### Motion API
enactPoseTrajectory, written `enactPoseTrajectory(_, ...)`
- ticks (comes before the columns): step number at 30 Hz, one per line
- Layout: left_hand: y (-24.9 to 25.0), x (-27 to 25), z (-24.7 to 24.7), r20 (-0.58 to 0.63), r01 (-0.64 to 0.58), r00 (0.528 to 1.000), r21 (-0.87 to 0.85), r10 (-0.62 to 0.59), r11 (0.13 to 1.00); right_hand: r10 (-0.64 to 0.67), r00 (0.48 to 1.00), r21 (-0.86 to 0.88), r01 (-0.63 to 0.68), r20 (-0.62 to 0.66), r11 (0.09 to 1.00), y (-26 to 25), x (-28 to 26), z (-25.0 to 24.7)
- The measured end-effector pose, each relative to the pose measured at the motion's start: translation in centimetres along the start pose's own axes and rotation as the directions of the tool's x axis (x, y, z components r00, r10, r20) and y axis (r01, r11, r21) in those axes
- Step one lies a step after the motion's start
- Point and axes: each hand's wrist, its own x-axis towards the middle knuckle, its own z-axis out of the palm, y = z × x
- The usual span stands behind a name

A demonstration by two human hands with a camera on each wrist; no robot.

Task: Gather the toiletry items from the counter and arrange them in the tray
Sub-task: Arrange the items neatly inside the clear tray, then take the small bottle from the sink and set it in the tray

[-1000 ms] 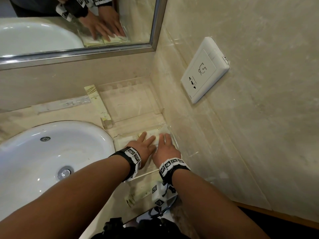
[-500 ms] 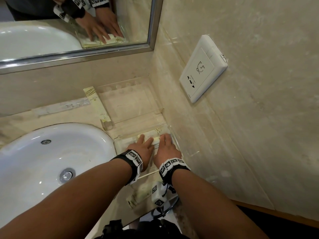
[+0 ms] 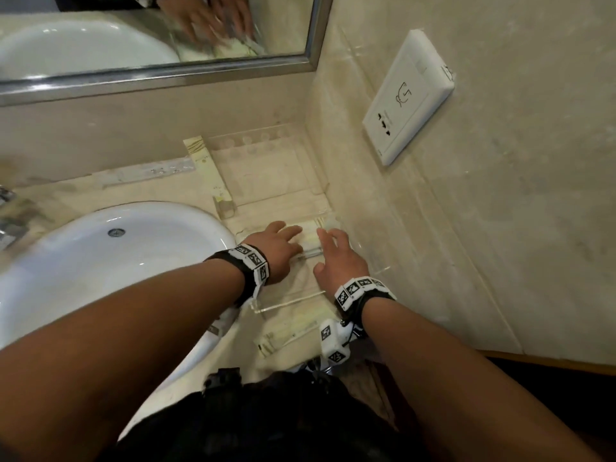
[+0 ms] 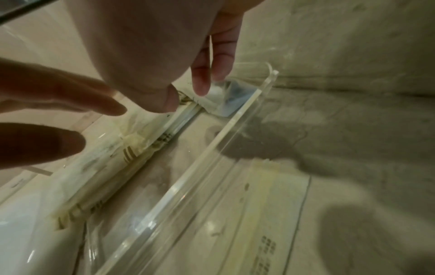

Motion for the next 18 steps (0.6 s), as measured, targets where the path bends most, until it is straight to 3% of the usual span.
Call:
enactPoseTrajectory(7,-2.5,-3.8,0.6,-0.066,0.219,0.971,-0.157,-0.232,0.963,-0.08,0.997,0.017,0.079,0.018,0.997,-1.4,-1.2,-0.5)
enactPoseTrajectory(14,-4.5,-9.2,1.9,-0.071,0.342,0.93,-0.198,-0.361,0.919,-0.186,0.976,-0.042,0.191,0.111,0.981,-2.9,-2.2,-0.1)
enactPoseTrajectory(18,-5.5,-12.5,2.3,-0.093,0.422,0.882,-0.277,-0.461,0.863,-0.231,0.964,-0.073,0.241,0.13,0.968,-4.9,-2.1,-0.1)
